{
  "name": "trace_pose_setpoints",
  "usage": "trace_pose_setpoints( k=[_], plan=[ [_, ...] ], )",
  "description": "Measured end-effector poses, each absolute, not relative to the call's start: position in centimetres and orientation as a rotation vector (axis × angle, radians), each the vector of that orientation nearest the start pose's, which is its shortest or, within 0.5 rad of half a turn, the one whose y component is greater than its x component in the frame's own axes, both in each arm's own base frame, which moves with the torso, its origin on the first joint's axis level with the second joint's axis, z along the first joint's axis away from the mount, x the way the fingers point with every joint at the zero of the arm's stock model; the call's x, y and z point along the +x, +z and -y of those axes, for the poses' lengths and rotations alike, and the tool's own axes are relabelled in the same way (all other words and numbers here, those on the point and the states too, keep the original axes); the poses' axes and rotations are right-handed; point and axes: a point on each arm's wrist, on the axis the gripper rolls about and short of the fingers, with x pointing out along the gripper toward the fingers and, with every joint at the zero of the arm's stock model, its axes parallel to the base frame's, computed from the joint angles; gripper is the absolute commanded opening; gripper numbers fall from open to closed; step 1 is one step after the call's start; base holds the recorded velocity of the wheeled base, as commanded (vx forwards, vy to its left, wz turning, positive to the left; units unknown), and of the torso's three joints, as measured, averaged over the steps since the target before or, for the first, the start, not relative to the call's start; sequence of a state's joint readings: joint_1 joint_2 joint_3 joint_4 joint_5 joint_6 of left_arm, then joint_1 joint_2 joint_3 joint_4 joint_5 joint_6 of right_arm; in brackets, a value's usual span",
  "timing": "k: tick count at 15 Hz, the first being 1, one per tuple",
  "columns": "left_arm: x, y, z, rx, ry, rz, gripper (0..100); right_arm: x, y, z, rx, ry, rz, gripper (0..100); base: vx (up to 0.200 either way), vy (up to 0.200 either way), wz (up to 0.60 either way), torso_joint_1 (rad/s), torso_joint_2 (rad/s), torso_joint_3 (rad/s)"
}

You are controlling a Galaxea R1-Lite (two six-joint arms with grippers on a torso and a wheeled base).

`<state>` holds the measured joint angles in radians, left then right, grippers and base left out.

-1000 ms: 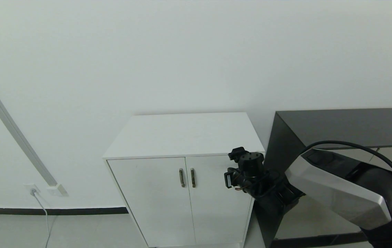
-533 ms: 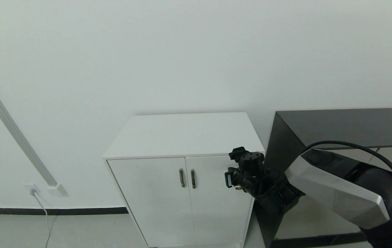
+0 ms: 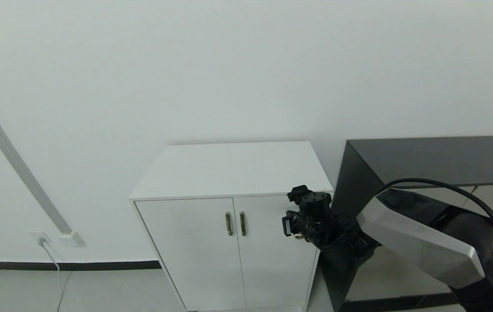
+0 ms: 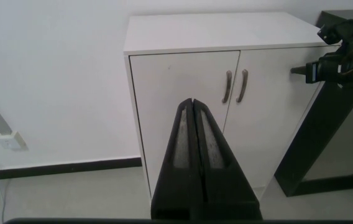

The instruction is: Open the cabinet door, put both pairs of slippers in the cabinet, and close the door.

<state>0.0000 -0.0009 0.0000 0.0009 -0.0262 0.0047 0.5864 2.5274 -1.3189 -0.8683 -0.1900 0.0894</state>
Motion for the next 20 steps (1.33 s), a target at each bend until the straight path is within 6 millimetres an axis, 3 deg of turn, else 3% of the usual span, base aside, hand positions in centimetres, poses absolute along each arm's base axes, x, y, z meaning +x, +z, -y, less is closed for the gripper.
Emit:
trace_pose_setpoints(
  k=[11,16,20],
  plan=[
    [-2.3,7.5,0.1,0.006,-0.026,0.000,0,39.5,0.3,-25.2,-0.071,0.374,-0.317,0,0.000,0.000,0.00,0.000,0.00,0.000],
    [-2.3,7.5,0.1,0.006,-0.026,0.000,0,36.0,2.2,-23.2,-0.098,0.382,-0.332,0,0.000,0.000,0.00,0.000,0.00,0.000],
    [-2.3,7.5,0.1,0.006,-0.025,0.000,0,33.0,4.2,-20.3,-0.081,0.359,-0.295,0,0.000,0.000,0.00,0.000,0.00,0.000]
  ],
)
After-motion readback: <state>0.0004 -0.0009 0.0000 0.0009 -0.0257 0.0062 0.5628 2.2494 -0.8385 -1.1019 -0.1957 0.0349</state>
